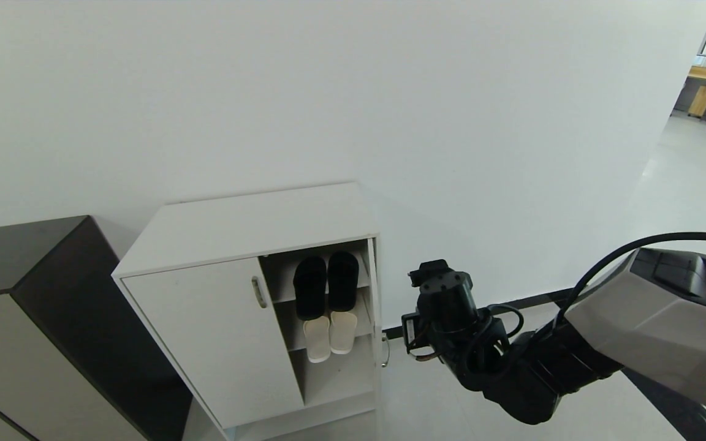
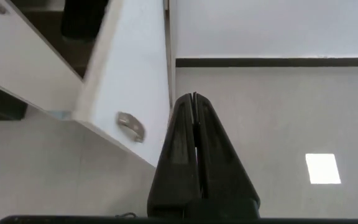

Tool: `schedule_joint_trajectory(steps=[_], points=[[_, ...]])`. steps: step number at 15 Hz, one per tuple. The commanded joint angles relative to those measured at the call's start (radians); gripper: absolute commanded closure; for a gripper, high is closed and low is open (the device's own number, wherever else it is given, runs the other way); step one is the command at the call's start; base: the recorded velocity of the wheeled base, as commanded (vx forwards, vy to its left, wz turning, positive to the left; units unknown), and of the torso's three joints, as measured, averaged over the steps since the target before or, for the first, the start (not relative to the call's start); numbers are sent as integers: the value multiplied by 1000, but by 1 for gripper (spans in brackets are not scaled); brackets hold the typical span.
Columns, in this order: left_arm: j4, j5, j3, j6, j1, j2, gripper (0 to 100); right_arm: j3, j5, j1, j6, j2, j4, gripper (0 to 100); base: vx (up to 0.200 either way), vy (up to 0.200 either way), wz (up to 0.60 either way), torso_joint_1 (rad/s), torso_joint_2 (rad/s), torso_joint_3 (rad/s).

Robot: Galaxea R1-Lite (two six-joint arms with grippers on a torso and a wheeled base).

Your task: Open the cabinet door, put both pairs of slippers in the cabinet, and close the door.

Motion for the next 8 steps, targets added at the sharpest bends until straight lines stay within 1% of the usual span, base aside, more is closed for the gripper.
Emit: schedule_joint_trajectory(steps=[1,4,8], points=[[0,0,0,0,0,1,100,18,1,9,-6,-7,-7,100,0,0,0,0,0,0],[0,0,0,0,0,1,100,21,3,17,-14,-6,-11,100,0,0,0,0,0,0],[0,0,0,0,0,1,100,27,3,26,-14,-3,-11,100,0,0,600,2,0,2]])
